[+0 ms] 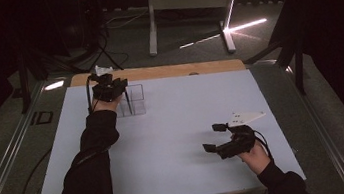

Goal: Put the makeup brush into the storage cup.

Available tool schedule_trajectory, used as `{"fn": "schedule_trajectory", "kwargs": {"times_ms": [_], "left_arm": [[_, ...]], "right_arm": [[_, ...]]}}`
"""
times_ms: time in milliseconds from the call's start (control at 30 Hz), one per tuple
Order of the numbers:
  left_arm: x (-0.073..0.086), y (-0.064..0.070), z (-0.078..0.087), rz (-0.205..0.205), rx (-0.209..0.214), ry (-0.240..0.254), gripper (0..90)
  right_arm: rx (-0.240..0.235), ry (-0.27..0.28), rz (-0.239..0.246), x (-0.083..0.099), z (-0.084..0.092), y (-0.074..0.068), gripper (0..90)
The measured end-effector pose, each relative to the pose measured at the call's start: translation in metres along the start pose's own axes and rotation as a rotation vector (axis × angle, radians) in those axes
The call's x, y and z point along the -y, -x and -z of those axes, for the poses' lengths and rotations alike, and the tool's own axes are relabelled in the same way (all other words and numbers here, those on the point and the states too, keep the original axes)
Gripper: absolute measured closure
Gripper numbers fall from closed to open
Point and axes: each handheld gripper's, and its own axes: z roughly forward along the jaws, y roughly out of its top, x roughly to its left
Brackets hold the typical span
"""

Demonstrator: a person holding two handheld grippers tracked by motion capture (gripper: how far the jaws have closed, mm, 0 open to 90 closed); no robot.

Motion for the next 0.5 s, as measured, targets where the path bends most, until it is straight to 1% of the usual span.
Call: {"fn": "schedule_trajectory", "kwargs": {"times_ms": [33,67,100,167,200,233,267,300,333,433,500], "left_arm": [[-0.002,-0.001,0.001,0.012,0.011,-0.004,60.9],[-0.003,-0.001,0.002,0.015,0.015,-0.005,57.8],[-0.004,0.000,0.004,0.013,0.012,-0.005,54.7],[-0.007,0.000,0.006,0.020,0.015,-0.008,51.7],[-0.008,0.001,0.008,0.020,0.005,-0.003,48.6],[-0.009,0.001,0.009,0.026,0.002,-0.002,48.1],[-0.010,0.001,0.011,0.027,0.005,-0.003,45.9],[-0.011,0.002,0.012,0.026,-0.001,-0.005,42.5],[-0.012,0.002,0.014,0.031,0.003,-0.007,41.1],[-0.015,0.004,0.019,0.037,0.005,-0.007,32.2],[-0.017,0.005,0.023,0.031,0.001,-0.002,26.0]], "right_arm": [[0.000,0.002,0.001,0.000,0.000,0.000,14.0],[0.001,0.002,0.002,0.000,0.000,0.000,14.0],[0.001,0.003,0.000,0.000,0.001,0.000,14.0],[0.000,0.004,-0.003,0.000,0.001,0.000,14.0],[0.001,0.003,-0.001,0.000,0.001,0.000,14.0],[0.001,0.003,-0.001,0.000,0.001,0.000,14.0],[0.001,0.004,-0.003,0.000,0.001,0.000,14.0],[0.002,0.004,-0.002,0.000,0.001,0.000,14.0],[0.002,0.004,-0.003,-0.001,0.001,0.000,14.0],[0.004,0.005,-0.004,-0.001,0.001,0.001,14.0],[0.004,0.007,-0.007,-0.001,0.001,0.001,14.0]]}}
